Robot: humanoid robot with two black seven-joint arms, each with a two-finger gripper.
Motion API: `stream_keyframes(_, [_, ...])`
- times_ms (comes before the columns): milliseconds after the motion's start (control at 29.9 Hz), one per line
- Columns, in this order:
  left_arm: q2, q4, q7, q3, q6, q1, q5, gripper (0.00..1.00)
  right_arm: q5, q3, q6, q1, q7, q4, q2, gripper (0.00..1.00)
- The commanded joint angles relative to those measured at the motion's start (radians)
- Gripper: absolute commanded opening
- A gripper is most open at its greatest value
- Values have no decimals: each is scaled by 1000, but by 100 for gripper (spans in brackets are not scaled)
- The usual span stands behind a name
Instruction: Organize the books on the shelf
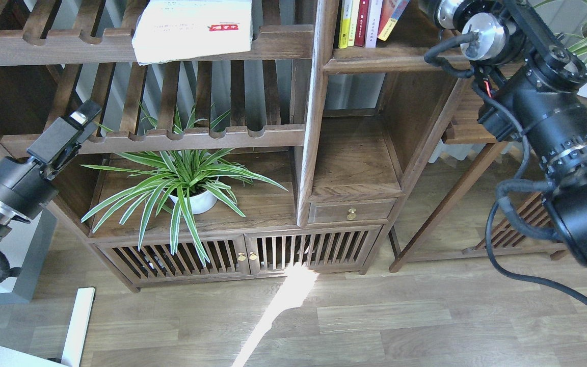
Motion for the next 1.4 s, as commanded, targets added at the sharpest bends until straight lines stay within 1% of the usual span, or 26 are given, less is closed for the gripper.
stream_keyframes(0, [0,1,-1,0,0,1,0,98,2,-2,0,1,-9,4,1,28])
stream_keyframes(67, [0,1,-1,0,0,1,0,98,2,-2,0,1,-9,6,1,30])
stream_keyframes(167, [0,1,-1,2,0,3,0,98,2,-5,0,3,-12,11,1,35])
stream_keyframes(401, [-8,1,1,2,0,1,0,98,2,-18,0,21,-12,18,-2,36])
stream_keyframes(668, [-9,1,3,3,0,3,1,98,4,-10,-3,27,-18,78,-24,37])
stream_keyframes(936, [-21,1,10,5,0,0,1,98,5,1,-14,42,-22,106,-50,38])
stream_keyframes(1170, [-21,1,13,5,0,0,1,98,10,2,-19,47,-45,170,-104,41])
stream_keyframes(1270, [-21,1,13,6,0,0,1,98,11,5,-41,47,-45,208,-113,42])
stream_keyframes(1370, [-21,1,15,9,0,0,3,98,11,5,-107,44,-47,256,-114,45])
